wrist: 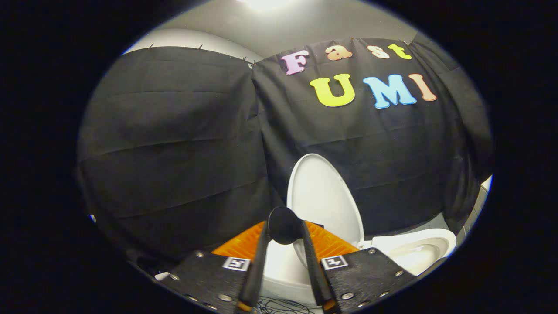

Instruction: Open the toilet lid.

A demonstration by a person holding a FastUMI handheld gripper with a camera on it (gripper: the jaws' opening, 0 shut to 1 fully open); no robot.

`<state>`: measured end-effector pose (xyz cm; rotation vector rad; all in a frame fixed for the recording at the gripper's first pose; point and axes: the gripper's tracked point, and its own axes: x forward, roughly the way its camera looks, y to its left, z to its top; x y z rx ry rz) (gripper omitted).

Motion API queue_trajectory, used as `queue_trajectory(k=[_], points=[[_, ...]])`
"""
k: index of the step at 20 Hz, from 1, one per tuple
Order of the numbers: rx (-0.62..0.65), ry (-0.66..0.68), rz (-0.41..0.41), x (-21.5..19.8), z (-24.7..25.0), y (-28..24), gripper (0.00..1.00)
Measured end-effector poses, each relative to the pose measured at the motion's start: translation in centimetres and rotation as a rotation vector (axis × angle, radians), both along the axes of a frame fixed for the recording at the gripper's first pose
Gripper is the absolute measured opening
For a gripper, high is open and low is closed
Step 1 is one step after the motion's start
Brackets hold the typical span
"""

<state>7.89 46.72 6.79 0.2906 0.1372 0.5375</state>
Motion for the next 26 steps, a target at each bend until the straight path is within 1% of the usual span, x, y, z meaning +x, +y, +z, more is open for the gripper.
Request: queue_trajectory(k=[2,4,8,14,21,24,26], points=[[-0.009,-0.044,0.0,-1.2,1.4,-1.5,0.87],[-0.028,-0.063,-0.009,-2.1,1.9,-3.0,0.95],[-0.018,-0.068,-0.062,-3.8,3.9,-8.0,0.95],[-0.055,-0.148,-0.181,-6.3,6.5,-16.8,0.95],[-0.104,-0.215,-0.277,-8.5,7.4,-24.4,0.95],[-0.136,-0.236,-0.31,-9.3,6.4,-26.9,0.95],[-0.132,-0.239,-0.324,-9.7,5.4,-28.2,0.95]])
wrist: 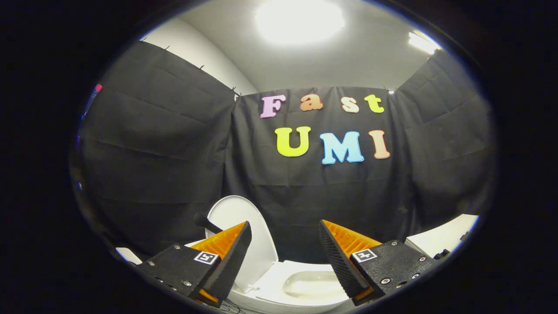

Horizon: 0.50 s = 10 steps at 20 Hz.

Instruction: Open the toilet lid.

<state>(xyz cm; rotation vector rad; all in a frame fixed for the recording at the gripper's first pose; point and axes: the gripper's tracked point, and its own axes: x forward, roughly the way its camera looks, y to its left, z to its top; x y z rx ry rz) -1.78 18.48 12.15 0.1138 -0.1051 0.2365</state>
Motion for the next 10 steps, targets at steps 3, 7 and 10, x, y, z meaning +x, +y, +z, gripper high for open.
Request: queue_trajectory(k=[3,7,10], points=[[-0.009,0.008,-0.034,-0.1,-1.8,-2.0,0.95],[-0.026,0.028,-0.059,0.0,-4.8,-3.8,0.95],[-0.032,0.038,-0.067,-0.1,-7.0,-4.6,0.95]])
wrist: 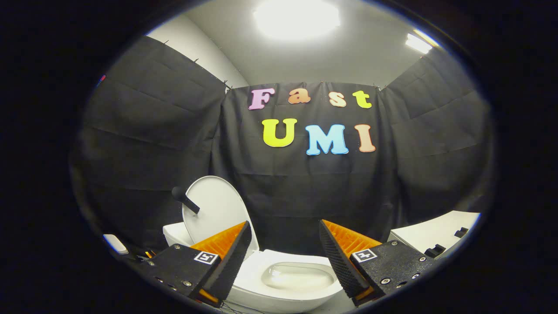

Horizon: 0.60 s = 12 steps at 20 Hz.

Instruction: Open the toilet lid.

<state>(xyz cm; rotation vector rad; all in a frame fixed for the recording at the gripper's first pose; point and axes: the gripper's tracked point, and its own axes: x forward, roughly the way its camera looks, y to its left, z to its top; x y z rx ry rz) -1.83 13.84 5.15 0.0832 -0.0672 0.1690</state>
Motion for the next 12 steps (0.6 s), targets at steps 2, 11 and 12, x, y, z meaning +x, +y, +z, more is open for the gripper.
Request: queue_trajectory(k=[2,11,12], points=[[0.004,0.015,0.004,-0.1,-1.1,0.1,0.95],[-0.03,0.039,-0.016,0.0,-3.3,-0.4,0.96],[-0.027,0.042,-0.011,0.0,-3.4,-0.2,0.96]])
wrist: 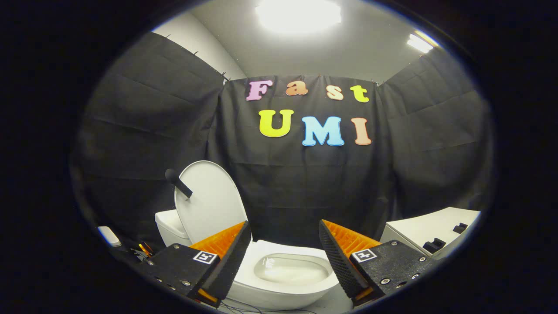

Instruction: Open the toilet lid.

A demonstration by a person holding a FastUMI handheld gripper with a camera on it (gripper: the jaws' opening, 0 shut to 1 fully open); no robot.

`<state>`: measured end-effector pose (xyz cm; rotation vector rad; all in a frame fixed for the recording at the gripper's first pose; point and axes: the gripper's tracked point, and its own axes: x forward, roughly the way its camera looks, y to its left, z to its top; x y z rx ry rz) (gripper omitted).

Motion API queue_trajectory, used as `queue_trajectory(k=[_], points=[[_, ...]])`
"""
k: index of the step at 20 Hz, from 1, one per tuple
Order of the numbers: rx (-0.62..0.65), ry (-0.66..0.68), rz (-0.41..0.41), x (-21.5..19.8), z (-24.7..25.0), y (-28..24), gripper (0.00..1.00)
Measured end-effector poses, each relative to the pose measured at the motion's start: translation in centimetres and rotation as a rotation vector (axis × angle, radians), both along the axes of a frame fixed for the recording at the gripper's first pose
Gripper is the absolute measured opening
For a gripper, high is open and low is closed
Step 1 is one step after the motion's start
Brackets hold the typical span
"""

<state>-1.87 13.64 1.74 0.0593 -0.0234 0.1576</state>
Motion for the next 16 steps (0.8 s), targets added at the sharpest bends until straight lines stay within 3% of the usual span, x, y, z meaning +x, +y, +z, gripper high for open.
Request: queue_trajectory(k=[16], points=[[0.038,0.012,0.003,0.07,-0.29,0.0,0.96]])
